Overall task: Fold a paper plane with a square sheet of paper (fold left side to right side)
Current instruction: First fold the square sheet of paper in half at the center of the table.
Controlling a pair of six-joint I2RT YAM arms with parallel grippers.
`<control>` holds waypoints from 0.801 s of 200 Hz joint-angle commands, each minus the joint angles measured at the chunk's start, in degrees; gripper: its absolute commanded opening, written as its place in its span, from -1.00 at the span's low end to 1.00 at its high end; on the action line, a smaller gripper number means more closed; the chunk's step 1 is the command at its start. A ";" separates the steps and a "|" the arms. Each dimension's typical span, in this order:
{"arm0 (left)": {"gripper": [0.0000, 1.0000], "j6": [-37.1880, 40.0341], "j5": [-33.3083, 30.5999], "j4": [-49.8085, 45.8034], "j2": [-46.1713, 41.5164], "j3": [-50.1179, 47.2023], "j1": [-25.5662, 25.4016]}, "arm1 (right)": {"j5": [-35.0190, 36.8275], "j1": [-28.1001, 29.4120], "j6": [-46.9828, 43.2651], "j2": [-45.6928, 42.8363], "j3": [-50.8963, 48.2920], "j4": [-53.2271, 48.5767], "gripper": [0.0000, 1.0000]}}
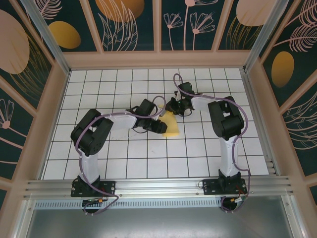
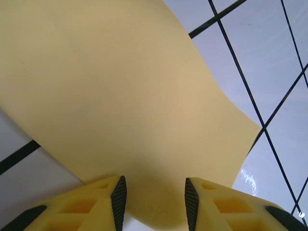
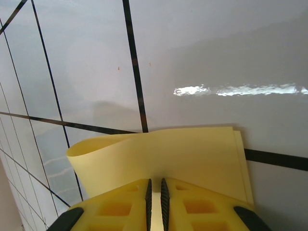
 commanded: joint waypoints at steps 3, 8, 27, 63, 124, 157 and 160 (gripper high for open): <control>-0.19 0.07 3.14 -3.07 -1.92 -3.31 -1.46 | 4.64 0.67 -0.90 3.07 -1.51 -5.53 -0.62; -0.19 0.05 3.10 -3.05 -2.09 -3.67 -1.49 | 4.62 0.66 -0.86 3.10 -1.58 -5.51 -0.62; -0.19 -0.05 3.22 -2.97 -2.70 -4.42 -2.09 | 4.63 0.67 -0.84 3.17 -1.64 -5.52 -0.62; -0.18 -0.34 2.77 -3.06 -2.87 -4.08 -3.55 | 4.56 0.66 -0.84 3.23 -1.92 -5.34 -0.62; -0.17 -0.87 1.33 -4.02 -2.96 -3.91 -5.72 | 4.56 0.93 -0.66 3.05 -2.14 -5.15 -0.62; -0.17 -1.18 1.15 -4.11 -3.49 -4.26 -6.72 | 4.57 1.10 -0.58 2.99 -2.27 -4.98 -0.62; -0.17 -1.23 1.10 -4.11 -3.51 -4.28 -6.78 | 4.59 1.11 -0.57 3.01 -2.25 -4.98 -0.62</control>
